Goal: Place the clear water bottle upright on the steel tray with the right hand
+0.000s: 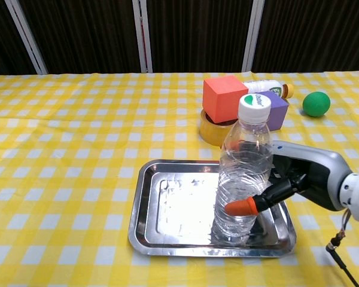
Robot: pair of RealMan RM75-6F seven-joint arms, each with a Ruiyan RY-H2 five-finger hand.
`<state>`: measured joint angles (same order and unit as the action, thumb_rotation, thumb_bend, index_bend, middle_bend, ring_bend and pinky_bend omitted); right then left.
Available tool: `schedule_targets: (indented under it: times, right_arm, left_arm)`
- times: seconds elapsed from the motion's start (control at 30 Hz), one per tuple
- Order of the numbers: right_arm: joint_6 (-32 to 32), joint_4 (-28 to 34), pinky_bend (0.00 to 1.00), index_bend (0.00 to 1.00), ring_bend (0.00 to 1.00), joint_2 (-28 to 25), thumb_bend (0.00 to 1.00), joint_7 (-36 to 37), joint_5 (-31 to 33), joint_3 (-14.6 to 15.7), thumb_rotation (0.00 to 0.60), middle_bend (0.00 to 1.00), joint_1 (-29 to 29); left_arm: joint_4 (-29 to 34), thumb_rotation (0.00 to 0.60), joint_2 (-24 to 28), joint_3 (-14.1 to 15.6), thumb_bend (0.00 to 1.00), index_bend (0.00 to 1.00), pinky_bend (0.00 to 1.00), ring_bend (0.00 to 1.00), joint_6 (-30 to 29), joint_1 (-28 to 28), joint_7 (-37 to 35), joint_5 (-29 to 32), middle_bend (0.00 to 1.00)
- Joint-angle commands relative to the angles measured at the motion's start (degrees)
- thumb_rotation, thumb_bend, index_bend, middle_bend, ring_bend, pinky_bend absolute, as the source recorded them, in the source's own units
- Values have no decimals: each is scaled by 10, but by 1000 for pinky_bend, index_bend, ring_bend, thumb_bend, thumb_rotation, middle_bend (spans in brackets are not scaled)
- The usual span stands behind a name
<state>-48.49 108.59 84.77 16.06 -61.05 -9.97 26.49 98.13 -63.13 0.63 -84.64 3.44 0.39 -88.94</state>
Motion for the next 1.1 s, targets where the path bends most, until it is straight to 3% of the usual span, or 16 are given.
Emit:
schedule_targets:
  times: [0.03,0.27,0.43,0.57,0.7,0.87,1.1]
  right_arm:
    - [9,10,0,65,0,-43,101,21,-22,-3,600,52,-8]
    - [31,46,0,64,0,-214,99,18,-75,24,600,50,-29]
    - [98,84,0,65,0,-405,99,-21,-97,94,600,49,-43]
    - [101,88,0,65,0,-469,113,-52,-80,124,600,49,-56]
    - [-18,64,0,65,0,-431,170,-129,-95,129,600,49,-99]
    - [-206,-44,0,65,0,-300,218,-156,-213,113,600,49,-160]
    - [-337,-202,0,65,0,-189,234,-132,-320,104,600,49,-189]
  left_arm:
    - [1,600,0,0,151,190,0,0,-1,0,-1,-1,6]
    - [2,600,3,-1,151,190,0,0,-4,-2,-5,2,6]
    - [5,600,2,0,151,190,0,0,-4,-2,-1,1,6]
    - [7,600,-1,1,151,190,0,0,-5,-2,8,-1,6]
    - [8,600,-3,1,151,190,0,0,-7,-4,14,1,6]
    - [6,600,-3,-2,151,190,0,0,-8,-4,15,5,6]
    - [2,600,-5,-5,151,190,0,0,-5,-3,13,13,6]
